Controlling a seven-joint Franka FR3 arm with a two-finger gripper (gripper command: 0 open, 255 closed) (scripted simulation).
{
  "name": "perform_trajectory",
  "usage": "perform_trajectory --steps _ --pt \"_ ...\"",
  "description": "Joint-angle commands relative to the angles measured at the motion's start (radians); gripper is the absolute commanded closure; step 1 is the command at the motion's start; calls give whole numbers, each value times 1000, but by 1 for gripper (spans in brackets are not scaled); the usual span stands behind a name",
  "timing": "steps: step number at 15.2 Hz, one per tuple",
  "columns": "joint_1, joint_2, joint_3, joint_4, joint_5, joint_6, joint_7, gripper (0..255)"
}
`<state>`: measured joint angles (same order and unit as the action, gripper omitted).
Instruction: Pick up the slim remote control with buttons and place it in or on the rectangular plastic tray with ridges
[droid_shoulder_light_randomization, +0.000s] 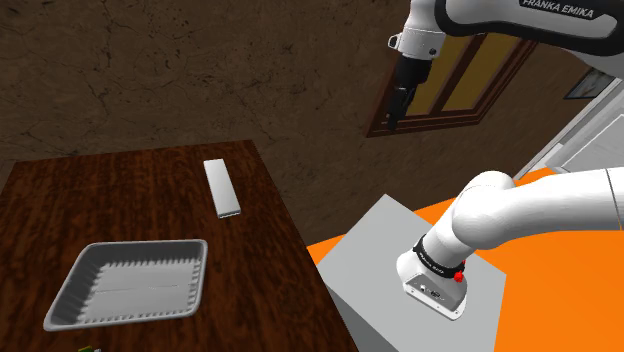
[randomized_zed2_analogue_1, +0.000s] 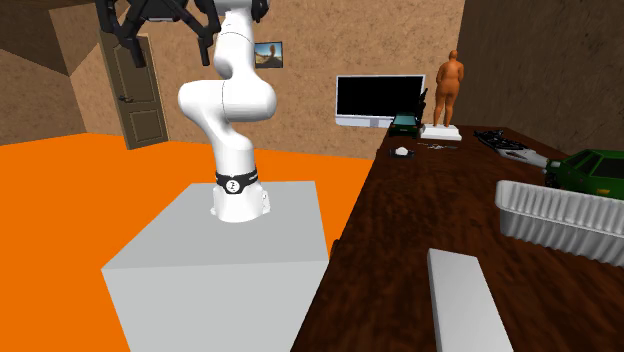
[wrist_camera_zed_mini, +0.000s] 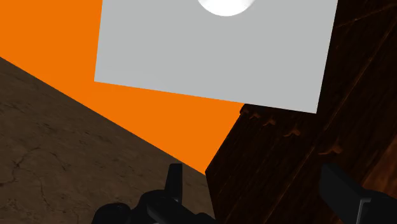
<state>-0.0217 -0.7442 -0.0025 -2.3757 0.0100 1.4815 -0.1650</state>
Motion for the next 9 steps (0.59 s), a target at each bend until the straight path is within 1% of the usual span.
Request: perform_trajectory --steps 1,5,9 --pt "0 0 0 0 0 0 0 0" --pt "19 52 79 -24 60 96 111 0" --pt "35 130 158 -25 108 197 219 0"
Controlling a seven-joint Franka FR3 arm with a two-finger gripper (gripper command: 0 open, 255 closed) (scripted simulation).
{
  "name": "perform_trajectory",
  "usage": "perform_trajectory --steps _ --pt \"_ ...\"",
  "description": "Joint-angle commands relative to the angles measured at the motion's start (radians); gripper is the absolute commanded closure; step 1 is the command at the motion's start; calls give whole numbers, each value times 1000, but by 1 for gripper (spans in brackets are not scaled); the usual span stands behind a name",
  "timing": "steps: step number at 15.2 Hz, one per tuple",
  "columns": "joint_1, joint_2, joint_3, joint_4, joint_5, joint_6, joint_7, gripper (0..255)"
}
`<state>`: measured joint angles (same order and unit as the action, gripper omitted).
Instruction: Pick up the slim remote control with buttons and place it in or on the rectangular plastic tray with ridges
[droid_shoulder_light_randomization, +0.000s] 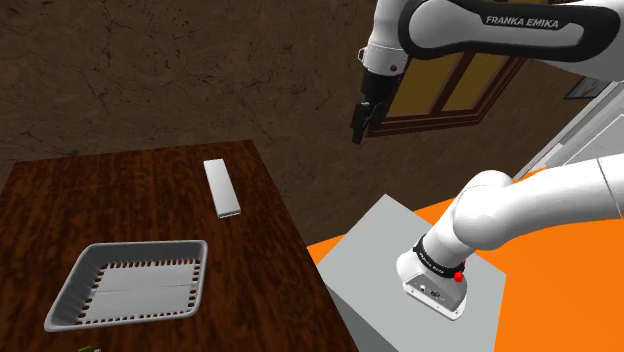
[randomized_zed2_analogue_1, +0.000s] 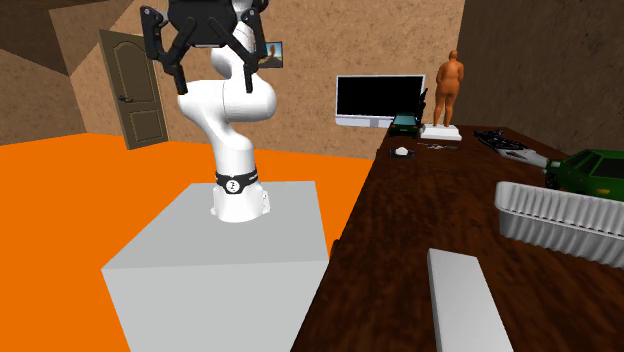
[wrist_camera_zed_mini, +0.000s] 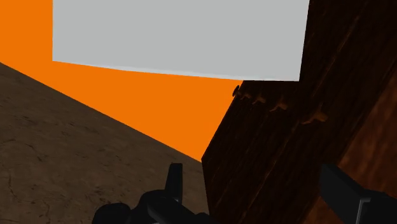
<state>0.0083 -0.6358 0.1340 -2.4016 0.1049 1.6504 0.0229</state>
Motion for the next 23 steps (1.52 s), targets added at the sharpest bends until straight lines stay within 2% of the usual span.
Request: perform_trajectory --steps 1,7,12,18,23 --pt "8 44 41 5 22 53 58 0" --pt "18 209 154 57 50 200 220 0" --pt "19 377 239 141 25 307 367 0" --pt "28 606 315 289 -74 399 562 0" --pt "69 812 334 454 -196 432 727 0"
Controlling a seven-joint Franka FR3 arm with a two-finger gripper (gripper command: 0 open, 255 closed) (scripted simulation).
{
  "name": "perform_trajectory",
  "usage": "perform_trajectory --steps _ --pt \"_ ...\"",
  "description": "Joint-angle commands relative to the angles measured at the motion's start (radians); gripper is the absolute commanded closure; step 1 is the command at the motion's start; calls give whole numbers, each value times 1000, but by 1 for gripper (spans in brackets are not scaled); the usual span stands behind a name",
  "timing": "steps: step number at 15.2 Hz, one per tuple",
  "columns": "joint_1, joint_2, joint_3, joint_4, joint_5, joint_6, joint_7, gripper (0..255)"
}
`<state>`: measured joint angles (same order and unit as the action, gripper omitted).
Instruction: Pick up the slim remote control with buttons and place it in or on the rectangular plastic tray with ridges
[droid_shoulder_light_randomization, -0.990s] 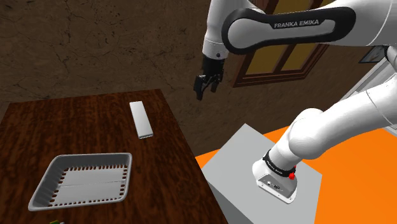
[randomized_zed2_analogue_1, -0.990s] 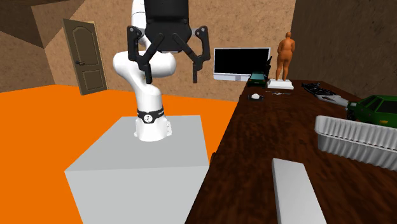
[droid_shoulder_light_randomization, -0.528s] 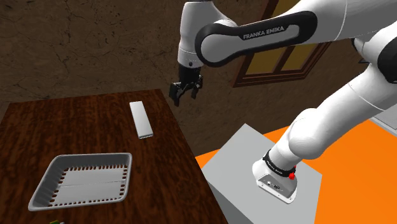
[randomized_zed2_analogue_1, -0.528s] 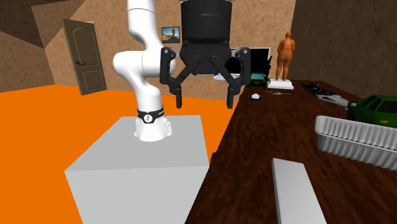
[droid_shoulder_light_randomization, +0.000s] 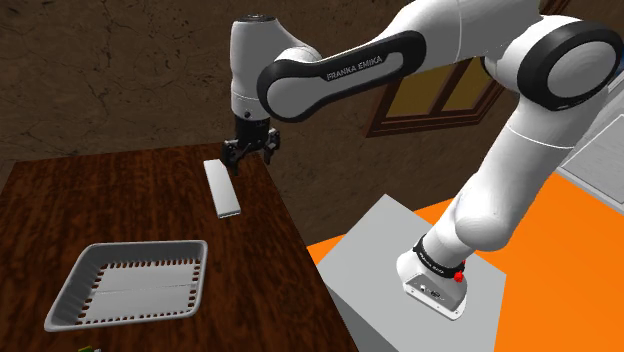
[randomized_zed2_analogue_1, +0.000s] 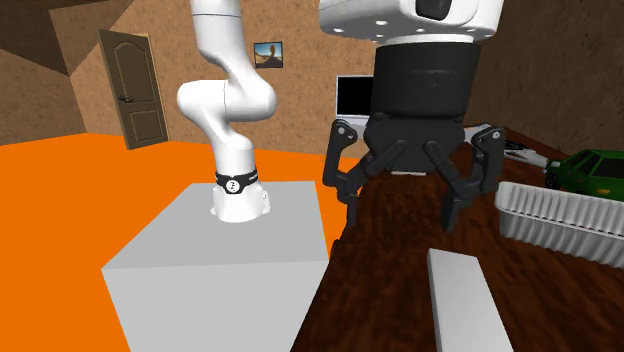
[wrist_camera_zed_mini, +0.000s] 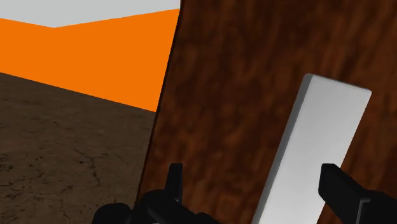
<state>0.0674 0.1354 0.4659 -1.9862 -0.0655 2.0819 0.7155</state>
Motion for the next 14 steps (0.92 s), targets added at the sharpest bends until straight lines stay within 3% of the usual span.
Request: perform_trajectory --steps 1,6,14 --pt "23 83 0 77 -50 2 65 0" --pt "98 273 -25 275 -150 -14 182 0" --pt "105 318 -40 234 -176 68 198 0"
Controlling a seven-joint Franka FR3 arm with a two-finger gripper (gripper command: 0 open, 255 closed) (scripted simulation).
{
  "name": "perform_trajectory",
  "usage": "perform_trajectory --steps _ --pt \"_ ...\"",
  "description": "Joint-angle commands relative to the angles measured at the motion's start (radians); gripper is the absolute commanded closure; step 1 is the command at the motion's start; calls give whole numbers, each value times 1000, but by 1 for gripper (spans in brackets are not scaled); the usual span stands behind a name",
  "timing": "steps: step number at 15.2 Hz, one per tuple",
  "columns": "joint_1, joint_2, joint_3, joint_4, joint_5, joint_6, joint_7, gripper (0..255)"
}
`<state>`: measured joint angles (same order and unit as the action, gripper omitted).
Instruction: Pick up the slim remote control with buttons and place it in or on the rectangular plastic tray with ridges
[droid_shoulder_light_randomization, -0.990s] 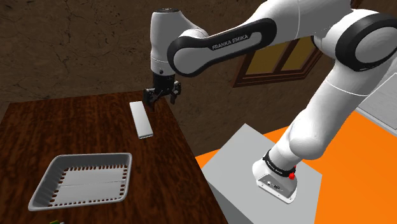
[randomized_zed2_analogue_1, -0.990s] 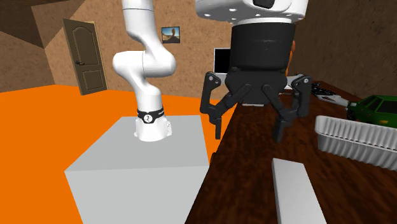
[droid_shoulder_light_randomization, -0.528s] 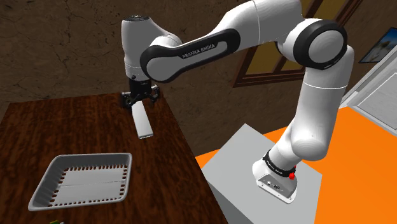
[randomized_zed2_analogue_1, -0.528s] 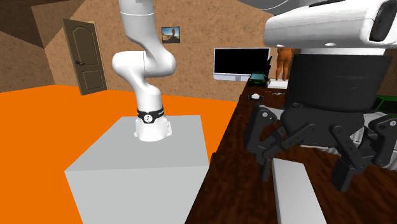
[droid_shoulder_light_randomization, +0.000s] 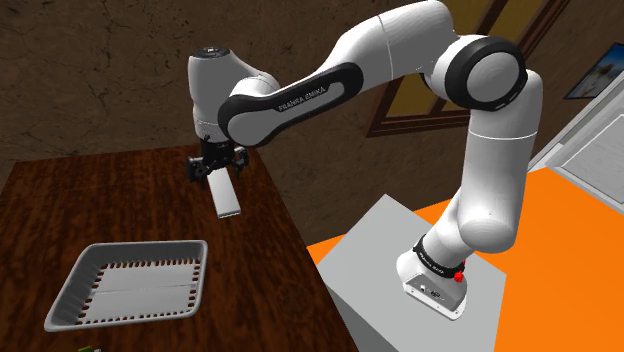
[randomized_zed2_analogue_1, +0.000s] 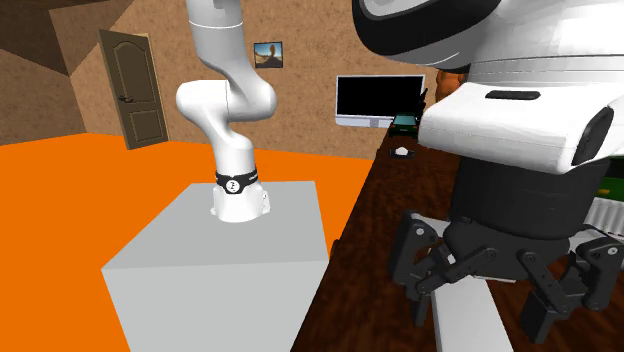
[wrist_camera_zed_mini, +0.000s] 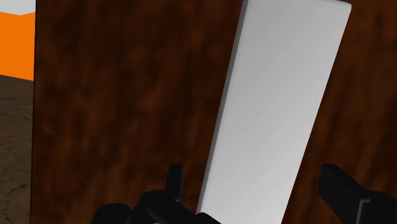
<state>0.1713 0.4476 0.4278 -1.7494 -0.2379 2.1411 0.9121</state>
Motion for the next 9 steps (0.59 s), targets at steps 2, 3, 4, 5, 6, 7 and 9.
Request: perform_trajectory --steps 2,3,4,5,6,7,9 --pt "1 5 -2 -3 -3 9 2 0" --pt "1 5 -2 -3 -3 9 2 0" --pt "1 5 -2 -3 -3 9 2 0" --pt "1 5 -2 -3 -3 9 2 0" --pt "1 5 -2 -3 -3 9 2 0" --pt "1 5 -2 -3 -3 8 2 0" --pt "1 5 -2 -3 -3 8 2 255"
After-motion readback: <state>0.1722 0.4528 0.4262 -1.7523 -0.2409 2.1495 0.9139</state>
